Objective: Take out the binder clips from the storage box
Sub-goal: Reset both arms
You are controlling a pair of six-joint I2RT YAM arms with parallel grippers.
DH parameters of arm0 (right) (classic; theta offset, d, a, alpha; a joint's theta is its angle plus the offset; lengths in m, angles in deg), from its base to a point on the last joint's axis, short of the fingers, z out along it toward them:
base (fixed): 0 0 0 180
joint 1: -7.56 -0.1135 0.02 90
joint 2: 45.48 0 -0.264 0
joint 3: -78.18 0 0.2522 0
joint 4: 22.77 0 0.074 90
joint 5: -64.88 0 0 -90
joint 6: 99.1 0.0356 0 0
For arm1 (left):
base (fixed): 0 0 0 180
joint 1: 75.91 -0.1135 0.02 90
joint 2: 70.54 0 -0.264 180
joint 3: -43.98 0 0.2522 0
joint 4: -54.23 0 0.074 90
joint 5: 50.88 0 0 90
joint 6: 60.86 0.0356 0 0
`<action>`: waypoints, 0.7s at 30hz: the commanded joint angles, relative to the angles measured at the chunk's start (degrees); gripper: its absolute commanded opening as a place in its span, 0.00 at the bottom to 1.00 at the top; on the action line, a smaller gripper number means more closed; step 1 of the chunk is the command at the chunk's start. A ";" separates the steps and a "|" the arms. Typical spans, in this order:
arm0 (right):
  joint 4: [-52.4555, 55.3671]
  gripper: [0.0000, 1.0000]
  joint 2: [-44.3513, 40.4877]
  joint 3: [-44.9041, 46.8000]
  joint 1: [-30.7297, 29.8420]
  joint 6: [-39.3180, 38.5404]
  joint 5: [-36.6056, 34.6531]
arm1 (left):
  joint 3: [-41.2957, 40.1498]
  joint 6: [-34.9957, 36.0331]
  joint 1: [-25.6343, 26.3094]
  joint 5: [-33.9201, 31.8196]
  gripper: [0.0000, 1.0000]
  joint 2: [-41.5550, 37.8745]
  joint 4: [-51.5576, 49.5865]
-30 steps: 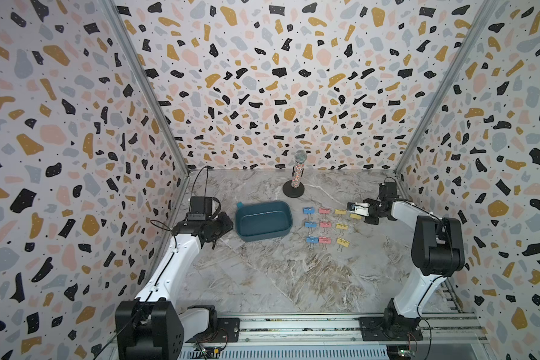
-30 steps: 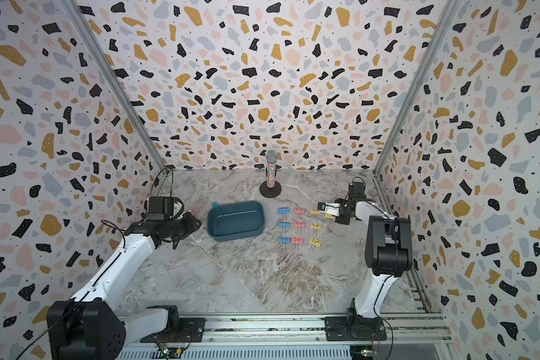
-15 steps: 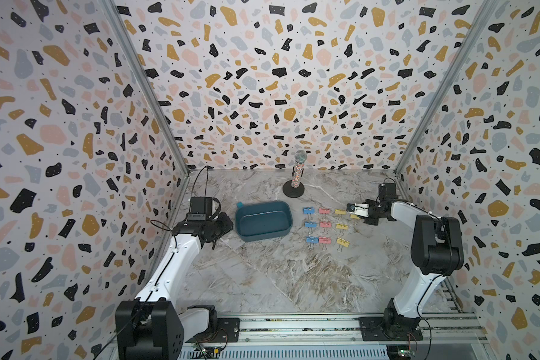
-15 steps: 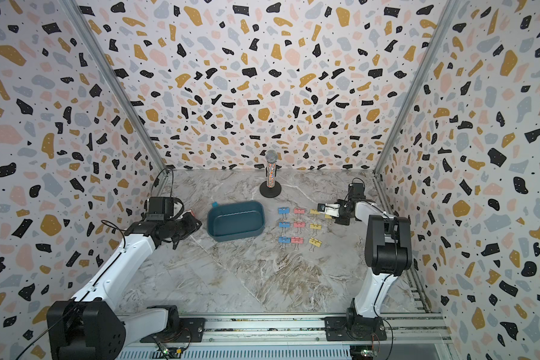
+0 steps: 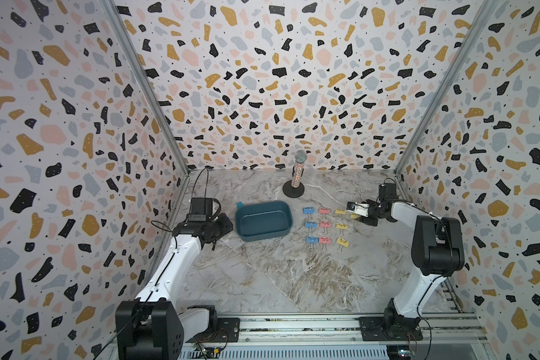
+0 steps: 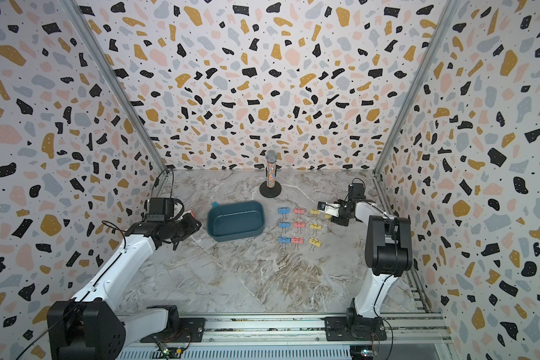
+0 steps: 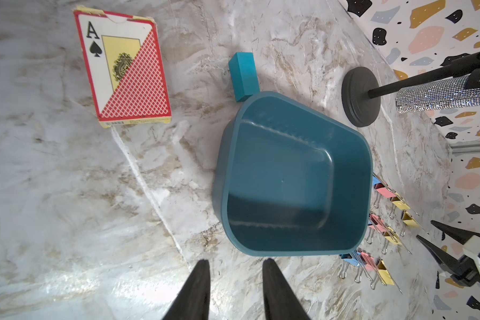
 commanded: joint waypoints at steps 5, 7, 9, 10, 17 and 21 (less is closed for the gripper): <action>3.01 1.00 -11.31 2.17 -0.32 14.41 4.59 | 0.93 1.34 0.17 -4.28 0.37 -1.38 0.46; 3.23 1.00 -14.59 3.20 -0.30 16.58 4.37 | 1.06 1.23 0.15 -5.21 0.37 -1.66 0.52; 4.05 1.00 -17.17 3.84 -0.29 17.70 4.04 | 1.27 1.55 0.20 -6.17 0.38 -1.61 0.52; 4.18 1.00 -18.32 4.08 -0.34 19.28 3.48 | 1.37 1.69 0.17 -6.85 0.40 -1.75 0.52; -0.85 1.00 -27.85 8.99 -0.29 36.17 3.46 | 1.13 4.06 0.19 -17.88 0.76 -4.28 2.55; -6.65 1.00 -32.84 14.99 -0.30 48.00 2.00 | -0.58 9.87 0.15 -24.02 1.00 -6.67 6.01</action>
